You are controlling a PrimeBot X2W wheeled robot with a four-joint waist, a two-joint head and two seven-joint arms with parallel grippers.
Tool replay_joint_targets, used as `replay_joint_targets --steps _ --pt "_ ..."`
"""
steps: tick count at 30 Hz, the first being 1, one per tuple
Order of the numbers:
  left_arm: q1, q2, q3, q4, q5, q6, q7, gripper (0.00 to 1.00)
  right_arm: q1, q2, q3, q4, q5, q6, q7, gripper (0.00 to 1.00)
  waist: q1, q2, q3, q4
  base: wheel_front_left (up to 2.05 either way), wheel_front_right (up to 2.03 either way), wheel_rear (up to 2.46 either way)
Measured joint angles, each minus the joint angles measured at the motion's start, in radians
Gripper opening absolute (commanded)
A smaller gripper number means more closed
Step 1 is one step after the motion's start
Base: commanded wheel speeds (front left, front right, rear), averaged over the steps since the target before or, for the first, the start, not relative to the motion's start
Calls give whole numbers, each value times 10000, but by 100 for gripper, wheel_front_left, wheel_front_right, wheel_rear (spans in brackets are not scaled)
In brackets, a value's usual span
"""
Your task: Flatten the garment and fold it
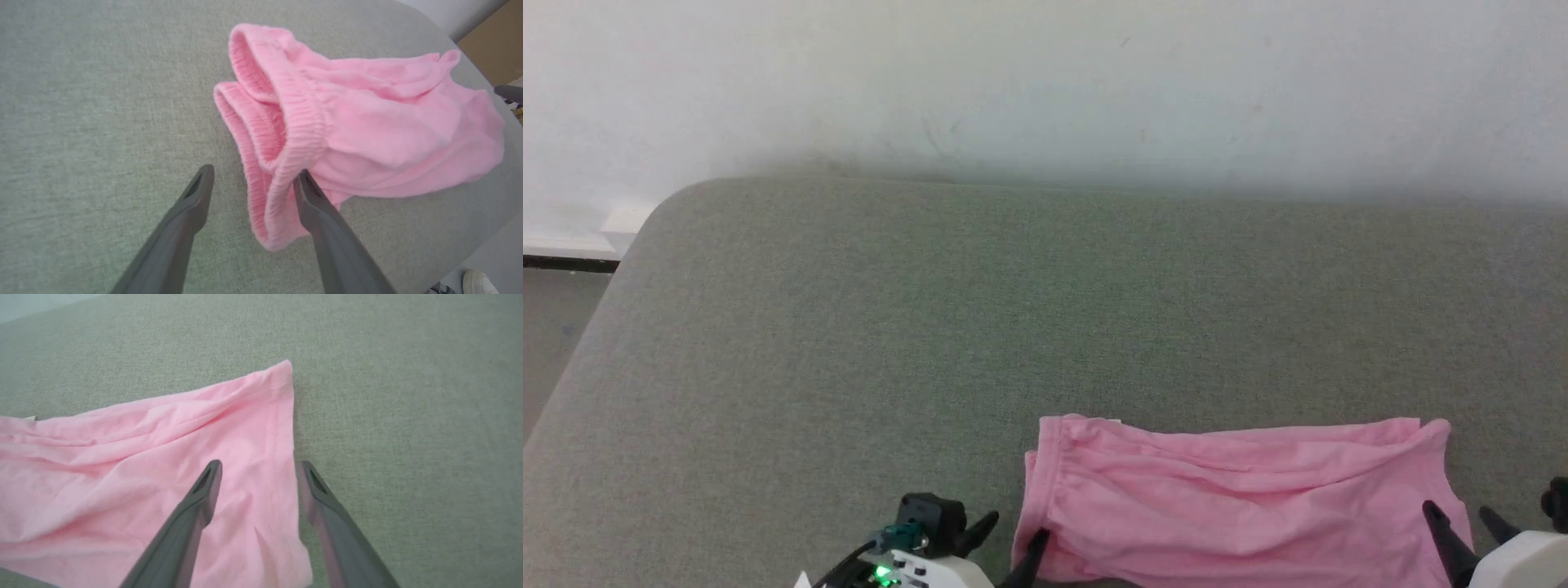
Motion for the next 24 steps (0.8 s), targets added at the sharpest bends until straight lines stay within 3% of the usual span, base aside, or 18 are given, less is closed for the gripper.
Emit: replay_joint_targets --steps 8,12,16,20,24 --pt "203 543 1009 -1300 715 566 -2477 100 12 -679 100 -579 -752 0 -982 100 -1 0 -265 353 0 0 0" --pt "198 669 1653 -1651 1655 1223 -3436 100 23 -640 58 -173 -1030 0 -1407 100 -1 0 -281 519 0 0 0" --pt "194 451 2602 -2594 3108 1870 -3542 100 4 -495 54 472 -1108 0 -1599 100 -1 0 -200 593 0 0 0" --pt "490 230 3024 -3304 4633 2169 -3545 100 -117 -405 -59 1281 -1126 0 -1580 100 0 0 -89 605 0 0 0" --pt "1037 -36 3296 -3459 5256 2334 -3547 100 -453 -366 -73 2046 -1106 0 -1417 100 0 0 16 623 0 0 0"
